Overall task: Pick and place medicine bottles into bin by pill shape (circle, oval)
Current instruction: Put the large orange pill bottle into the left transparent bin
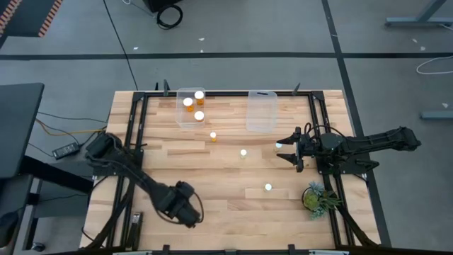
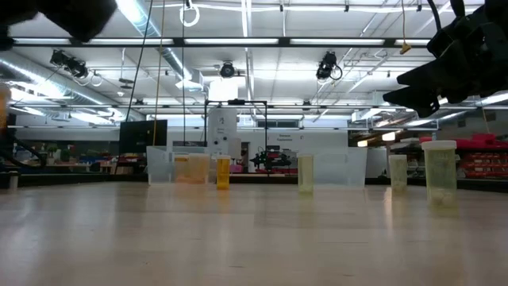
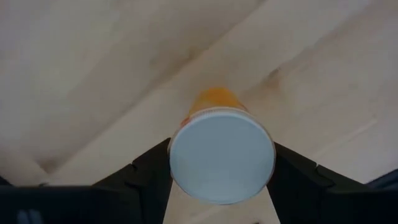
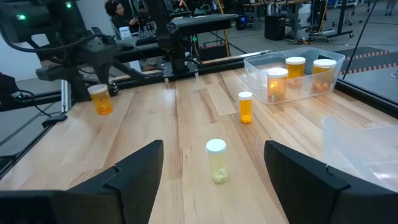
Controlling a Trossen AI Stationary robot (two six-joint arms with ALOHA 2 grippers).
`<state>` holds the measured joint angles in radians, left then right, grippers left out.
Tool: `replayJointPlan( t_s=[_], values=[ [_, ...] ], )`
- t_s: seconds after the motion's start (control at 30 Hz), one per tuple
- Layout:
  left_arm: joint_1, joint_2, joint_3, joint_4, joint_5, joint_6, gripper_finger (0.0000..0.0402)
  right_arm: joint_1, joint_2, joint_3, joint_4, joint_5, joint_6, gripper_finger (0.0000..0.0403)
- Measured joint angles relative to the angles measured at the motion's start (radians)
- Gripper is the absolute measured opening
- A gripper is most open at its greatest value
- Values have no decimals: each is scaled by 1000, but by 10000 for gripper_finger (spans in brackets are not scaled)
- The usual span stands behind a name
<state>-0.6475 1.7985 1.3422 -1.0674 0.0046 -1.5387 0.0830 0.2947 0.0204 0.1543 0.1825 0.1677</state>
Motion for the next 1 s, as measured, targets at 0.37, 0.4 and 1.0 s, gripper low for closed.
replayJointPlan(
  t_s=[0.37,0.4,1.0],
  values=[
    [163,0,0,-7,0,323,229,0,0,0,0,0,0,284],
    [177,0,0,-7,0,347,229,0,0,0,0,0,0,284],
    [366,0,0,25,-20,712,225,0,0,0,0,0,0,284]
  ],
)
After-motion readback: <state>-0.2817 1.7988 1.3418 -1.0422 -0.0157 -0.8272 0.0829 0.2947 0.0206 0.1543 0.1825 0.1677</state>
